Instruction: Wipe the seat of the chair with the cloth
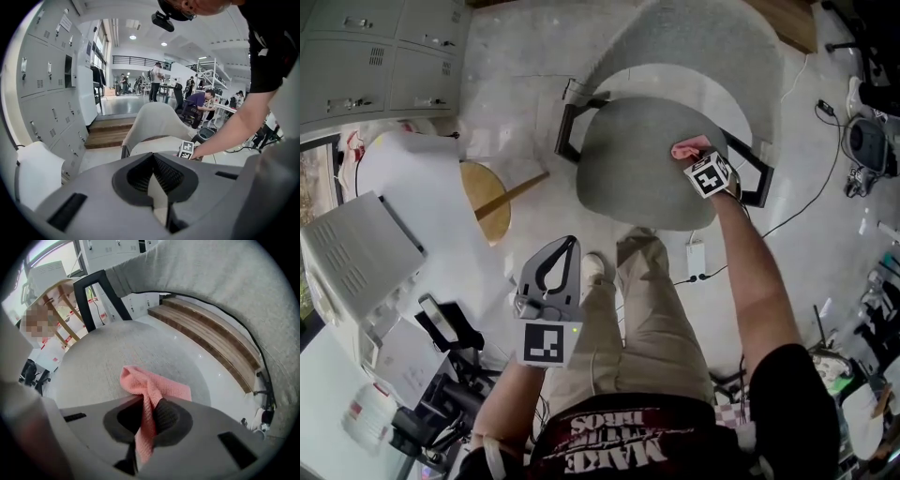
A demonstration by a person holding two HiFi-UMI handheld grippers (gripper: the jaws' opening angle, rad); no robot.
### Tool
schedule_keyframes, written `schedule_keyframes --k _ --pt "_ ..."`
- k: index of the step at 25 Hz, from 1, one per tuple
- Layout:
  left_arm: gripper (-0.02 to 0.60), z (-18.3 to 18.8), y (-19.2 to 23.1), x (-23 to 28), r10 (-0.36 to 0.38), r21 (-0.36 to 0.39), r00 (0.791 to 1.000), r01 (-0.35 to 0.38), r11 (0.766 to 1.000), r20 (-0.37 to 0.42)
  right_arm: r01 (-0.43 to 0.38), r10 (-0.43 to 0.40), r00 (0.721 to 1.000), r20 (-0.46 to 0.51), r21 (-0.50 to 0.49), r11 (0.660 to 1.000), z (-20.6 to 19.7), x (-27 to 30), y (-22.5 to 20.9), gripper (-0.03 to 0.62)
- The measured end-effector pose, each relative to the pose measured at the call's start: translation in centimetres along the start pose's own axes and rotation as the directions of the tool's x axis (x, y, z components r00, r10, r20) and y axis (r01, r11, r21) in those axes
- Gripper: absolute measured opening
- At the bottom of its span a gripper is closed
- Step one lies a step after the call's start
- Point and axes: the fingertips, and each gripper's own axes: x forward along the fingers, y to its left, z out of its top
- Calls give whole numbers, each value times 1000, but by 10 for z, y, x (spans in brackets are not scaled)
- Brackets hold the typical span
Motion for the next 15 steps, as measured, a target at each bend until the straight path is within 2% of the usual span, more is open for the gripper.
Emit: schedule_keyframes --k 3,4,6,8,10,15 --pt "6 -2 0 -7 -1 -1 1000 1 1000 -4 47 -49 997 -65 -20 999 -11 -6 -6 31" --pt "5 -3 0 -10 0 -1 1000 0 1000 -3 69 -70 996 -62 -26 997 -7 -9 -4 31" --pt "5 -4 3 -18 5 8 1000 -5 1000 -1 77 -77 997 7 -23 997 14 -15 10 31" --pt "5 -7 7 -26 12 9 1000 -12 1000 3 29 -27 994 107 -16 999 43 -18 38 31" --pt "5 -11 12 -35 22 -1 1000 -22 1000 5 -33 40 985 168 -42 999 68 -15 76 31" --pt "5 -29 20 -44 41 -8 999 -41 999 -26 -144 169 964 203 -132 981 107 7 156 31"
